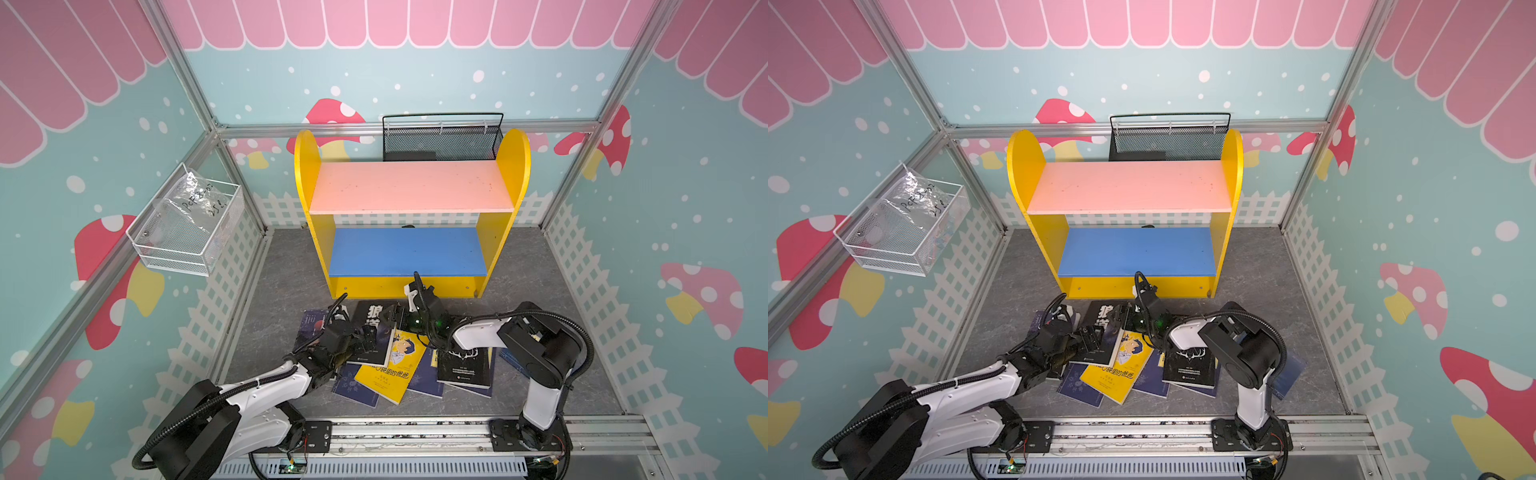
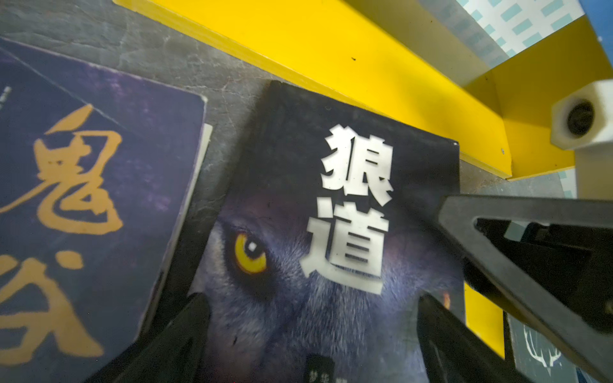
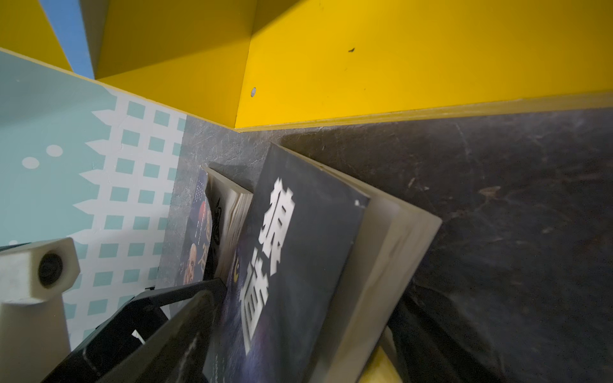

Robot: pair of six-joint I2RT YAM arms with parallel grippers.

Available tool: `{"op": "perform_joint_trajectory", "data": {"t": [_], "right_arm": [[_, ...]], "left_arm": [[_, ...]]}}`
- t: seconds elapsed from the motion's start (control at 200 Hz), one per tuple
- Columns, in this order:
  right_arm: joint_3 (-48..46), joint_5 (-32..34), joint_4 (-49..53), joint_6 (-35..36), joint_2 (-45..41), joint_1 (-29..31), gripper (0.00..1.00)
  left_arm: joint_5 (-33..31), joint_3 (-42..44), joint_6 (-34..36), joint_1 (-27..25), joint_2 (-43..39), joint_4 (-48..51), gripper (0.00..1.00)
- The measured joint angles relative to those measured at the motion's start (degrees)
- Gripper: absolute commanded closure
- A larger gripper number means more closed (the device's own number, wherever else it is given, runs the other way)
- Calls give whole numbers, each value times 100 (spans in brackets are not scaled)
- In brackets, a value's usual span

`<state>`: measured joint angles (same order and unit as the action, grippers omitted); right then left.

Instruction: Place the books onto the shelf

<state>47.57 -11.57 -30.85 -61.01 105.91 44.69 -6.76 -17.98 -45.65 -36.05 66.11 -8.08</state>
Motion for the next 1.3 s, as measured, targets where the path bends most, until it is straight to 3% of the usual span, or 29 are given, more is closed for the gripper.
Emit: {"op": "perform_joint_trajectory", "data": {"t": [0.16,0.445,0.745,0.85,1.131,1.301], "right_arm": [[-28,-39,-168,-118,39,-57,14],[-321,-284,-973,-201,330,-269,31],[-570,-284,-1121,114,-284,-240,36],[-481,-289,-1108,251,-280,-225,41],[-223,-356,-1001,205,-94,-221,44],[9,-459,-791,42,166,-153,57]], "left_arm": [[0,33,0,2,9,-98,1],[157,70,0,2,-15,-219,1],[350,136,0,-2,-107,-254,1],[356,136,0,-2,-103,-251,1],[369,160,-2,-2,-157,-249,1],[417,216,0,-9,-315,-192,1]]}}
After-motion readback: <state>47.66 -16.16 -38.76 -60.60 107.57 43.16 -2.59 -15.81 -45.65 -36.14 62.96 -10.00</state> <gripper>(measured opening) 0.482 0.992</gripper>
